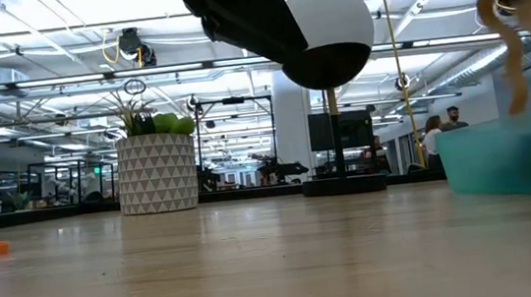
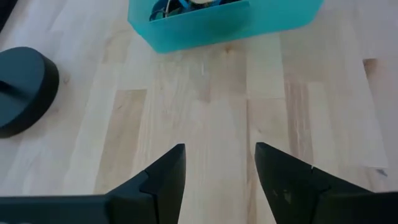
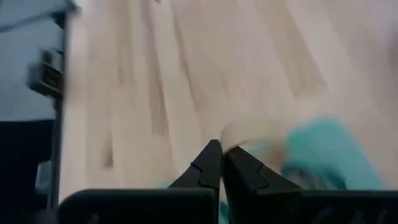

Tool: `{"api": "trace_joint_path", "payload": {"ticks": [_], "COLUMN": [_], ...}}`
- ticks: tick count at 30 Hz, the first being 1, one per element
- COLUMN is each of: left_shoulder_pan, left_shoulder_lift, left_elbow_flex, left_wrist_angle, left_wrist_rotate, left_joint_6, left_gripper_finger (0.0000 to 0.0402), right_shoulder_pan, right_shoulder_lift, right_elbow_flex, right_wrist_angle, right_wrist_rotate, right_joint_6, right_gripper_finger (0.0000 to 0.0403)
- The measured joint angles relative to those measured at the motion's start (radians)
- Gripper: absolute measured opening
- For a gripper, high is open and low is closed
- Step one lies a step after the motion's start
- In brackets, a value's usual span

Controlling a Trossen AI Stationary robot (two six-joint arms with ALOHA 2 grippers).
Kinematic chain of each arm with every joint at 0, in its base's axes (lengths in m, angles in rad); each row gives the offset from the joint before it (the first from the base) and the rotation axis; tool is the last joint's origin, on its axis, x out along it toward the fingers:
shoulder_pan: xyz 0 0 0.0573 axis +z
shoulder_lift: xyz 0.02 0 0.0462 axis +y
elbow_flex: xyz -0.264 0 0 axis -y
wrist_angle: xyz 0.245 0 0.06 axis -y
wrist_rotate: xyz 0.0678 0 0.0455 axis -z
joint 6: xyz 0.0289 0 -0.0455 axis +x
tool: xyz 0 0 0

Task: Pick and place rubber bands into bin
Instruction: Put the white rubber band into the bin

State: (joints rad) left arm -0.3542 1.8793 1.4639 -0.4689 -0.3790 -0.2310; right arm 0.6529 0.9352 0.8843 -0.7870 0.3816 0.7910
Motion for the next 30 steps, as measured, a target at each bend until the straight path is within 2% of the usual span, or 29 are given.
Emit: {"api": "trace_joint_path", "payload": {"ticks": [4, 10, 20, 25, 30], "left_shoulder_pan": [0.007, 0.009, 0.009, 0.008, 0.002], "left_shoulder_lift": [0.0, 0.0, 0.0, 0.0, 0.0], "left_elbow_flex": [0.0, 0.0, 0.0, 0.0, 0.0], "left_wrist_angle": [0.0, 0.0, -0.001, -0.042, -0.159], "left_wrist_rotate": [0.0, 0.004, 0.032, 0.141, 0.273], "left_joint_6": [0.0, -0.002, -0.016, -0.017, -0.037], "left_gripper_finger": [0.0204, 0.02, 0.02, 0.02, 0.02], "right_shoulder_pan": [0.001, 0.003, -0.006, -0.006, -0.006], "right_shoulder_lift": [0.024, 0.074, 0.111, 0.111, 0.11], "right_elbow_flex": [-0.04, -0.166, -0.303, -0.331, -0.332], "right_wrist_angle": [-0.095, -0.102, -0.078, -0.066, -0.036], "right_wrist_rotate": [-0.053, -0.125, -0.122, -0.124, -0.127], "right_joint_6": [0.15, 0.272, 0.327, 0.346, 0.349], "right_gripper_finger": [0.0, 0.0, 0.0, 0.0004, 0.0006]}}
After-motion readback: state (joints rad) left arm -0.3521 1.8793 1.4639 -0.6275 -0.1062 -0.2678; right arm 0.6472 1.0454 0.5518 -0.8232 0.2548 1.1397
